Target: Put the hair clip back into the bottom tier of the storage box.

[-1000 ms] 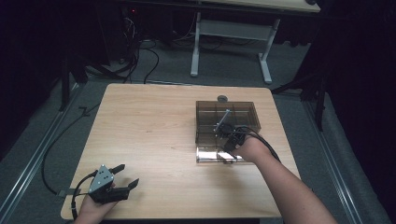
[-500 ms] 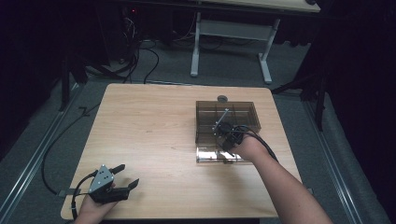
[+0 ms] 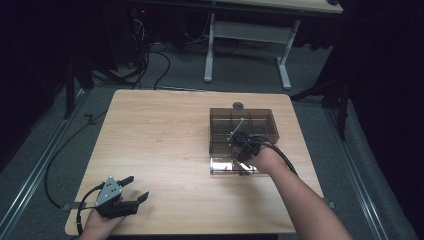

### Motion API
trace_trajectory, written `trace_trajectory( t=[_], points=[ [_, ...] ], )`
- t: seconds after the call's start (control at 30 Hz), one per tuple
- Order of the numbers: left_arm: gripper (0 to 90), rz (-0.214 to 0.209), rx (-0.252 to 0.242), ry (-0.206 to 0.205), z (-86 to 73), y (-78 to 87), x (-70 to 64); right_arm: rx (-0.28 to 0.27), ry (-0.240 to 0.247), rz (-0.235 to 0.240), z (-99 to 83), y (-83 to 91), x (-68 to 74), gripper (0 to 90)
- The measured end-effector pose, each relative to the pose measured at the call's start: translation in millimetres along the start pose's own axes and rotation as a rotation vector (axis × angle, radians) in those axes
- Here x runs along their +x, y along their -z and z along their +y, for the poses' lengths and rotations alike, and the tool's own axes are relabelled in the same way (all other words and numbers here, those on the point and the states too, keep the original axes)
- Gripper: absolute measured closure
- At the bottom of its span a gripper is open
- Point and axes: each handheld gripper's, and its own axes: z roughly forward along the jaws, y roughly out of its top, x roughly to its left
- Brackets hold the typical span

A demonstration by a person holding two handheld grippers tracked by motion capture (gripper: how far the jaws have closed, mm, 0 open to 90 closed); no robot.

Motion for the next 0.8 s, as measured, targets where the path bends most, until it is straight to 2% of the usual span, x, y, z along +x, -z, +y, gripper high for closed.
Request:
trace_trajectory(
  t=[0.27,0.63,0.8],
  points=[
    [21.7,0.002,0.001,-0.001,0.0,0.1,0.1,0.024,0.019,0.005,-1.8,-1.6,0.7,80.8],
    [21.7,0.002,0.001,0.002,-0.1,0.4,0.2,0.036,-0.016,0.012,-6.8,-13.2,2.1,80.3],
    [21.8,0.002,0.001,0.003,0.0,0.3,0.3,0.033,-0.018,0.015,-6.7,-13.3,1.3,79.2]
  ],
)
